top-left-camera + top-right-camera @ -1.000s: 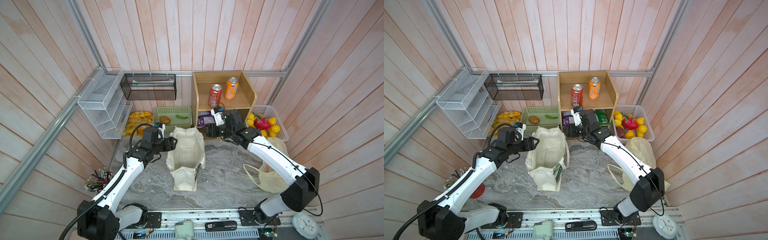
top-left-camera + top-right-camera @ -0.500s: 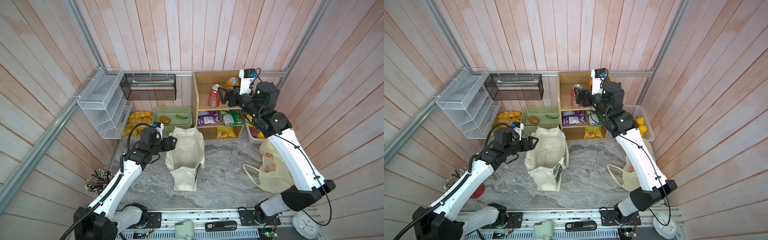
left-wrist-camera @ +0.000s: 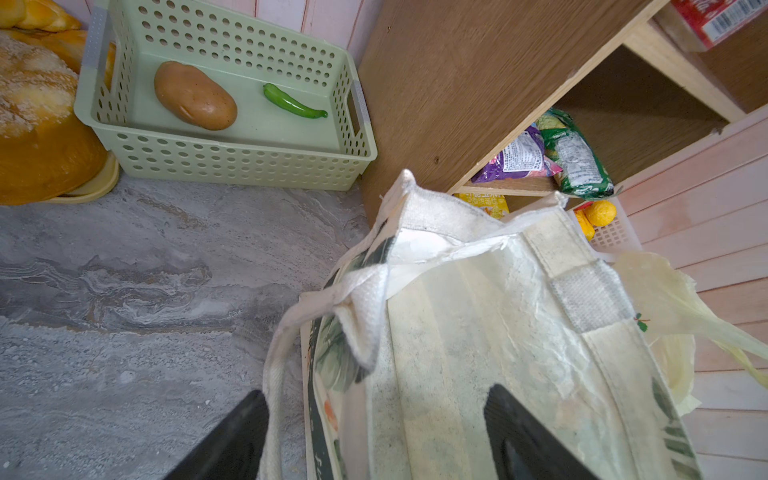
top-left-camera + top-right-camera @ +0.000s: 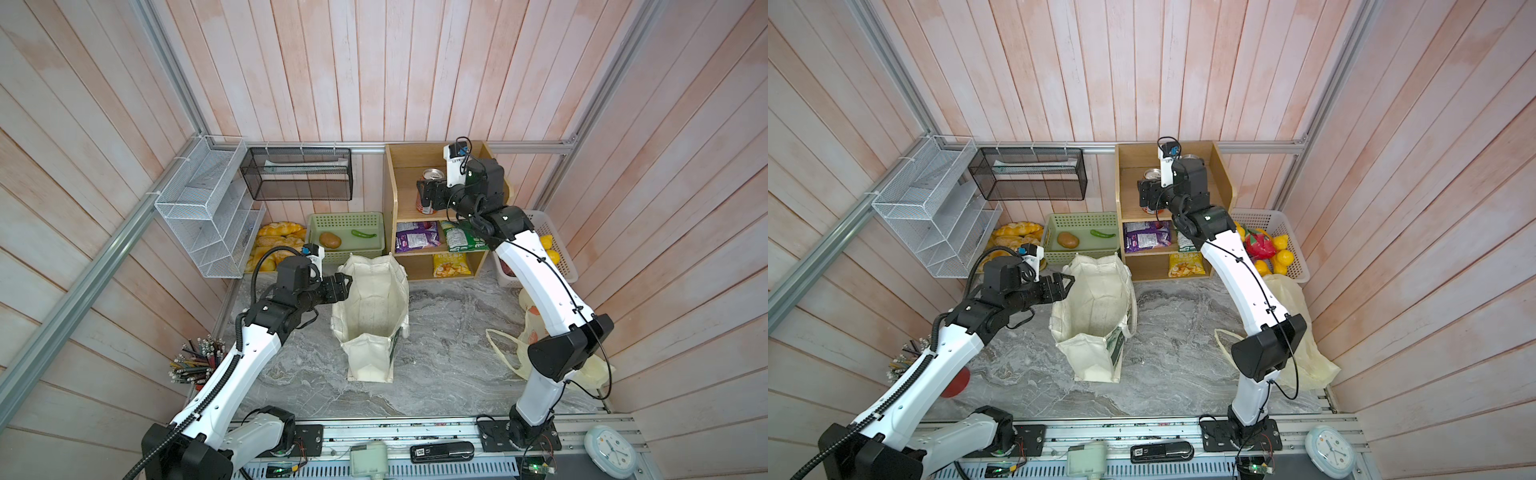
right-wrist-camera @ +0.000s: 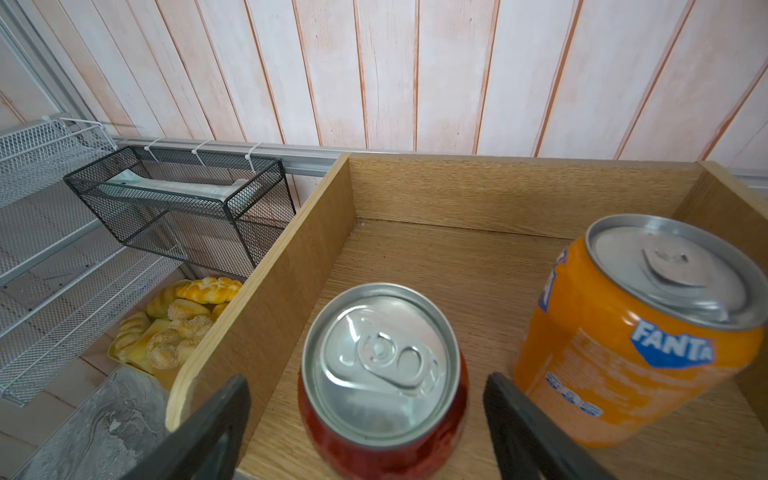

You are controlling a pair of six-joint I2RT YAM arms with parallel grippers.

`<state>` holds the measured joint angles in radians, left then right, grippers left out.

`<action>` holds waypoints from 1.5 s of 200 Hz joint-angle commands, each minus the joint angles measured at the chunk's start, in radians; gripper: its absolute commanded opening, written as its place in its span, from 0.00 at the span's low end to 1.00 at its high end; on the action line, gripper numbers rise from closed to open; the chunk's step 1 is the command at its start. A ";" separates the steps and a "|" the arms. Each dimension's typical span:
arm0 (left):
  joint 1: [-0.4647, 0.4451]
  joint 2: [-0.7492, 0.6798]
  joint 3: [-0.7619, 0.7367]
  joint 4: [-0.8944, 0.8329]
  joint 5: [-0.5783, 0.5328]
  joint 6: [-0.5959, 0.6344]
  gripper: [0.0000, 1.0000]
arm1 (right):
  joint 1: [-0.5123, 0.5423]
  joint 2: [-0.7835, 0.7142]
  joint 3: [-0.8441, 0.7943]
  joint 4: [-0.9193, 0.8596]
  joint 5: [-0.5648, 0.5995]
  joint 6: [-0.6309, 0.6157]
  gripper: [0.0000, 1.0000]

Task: Place the mixed food into the grocery bags and tie them
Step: 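Reach the right gripper to the top shelf and grasp the red cola can, then carry the red can over the tote bag and release it inside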

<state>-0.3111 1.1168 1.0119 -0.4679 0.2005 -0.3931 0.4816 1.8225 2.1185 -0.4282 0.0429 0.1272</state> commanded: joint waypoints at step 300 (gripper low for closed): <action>0.003 -0.011 0.030 -0.065 -0.062 0.091 0.87 | 0.185 -0.242 -0.142 0.083 -0.106 -0.055 0.08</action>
<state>-0.3107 1.1015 1.0725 -0.5381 0.1200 -0.3099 0.5900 1.6508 2.0663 -0.4950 -0.0135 0.0788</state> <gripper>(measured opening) 0.872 0.660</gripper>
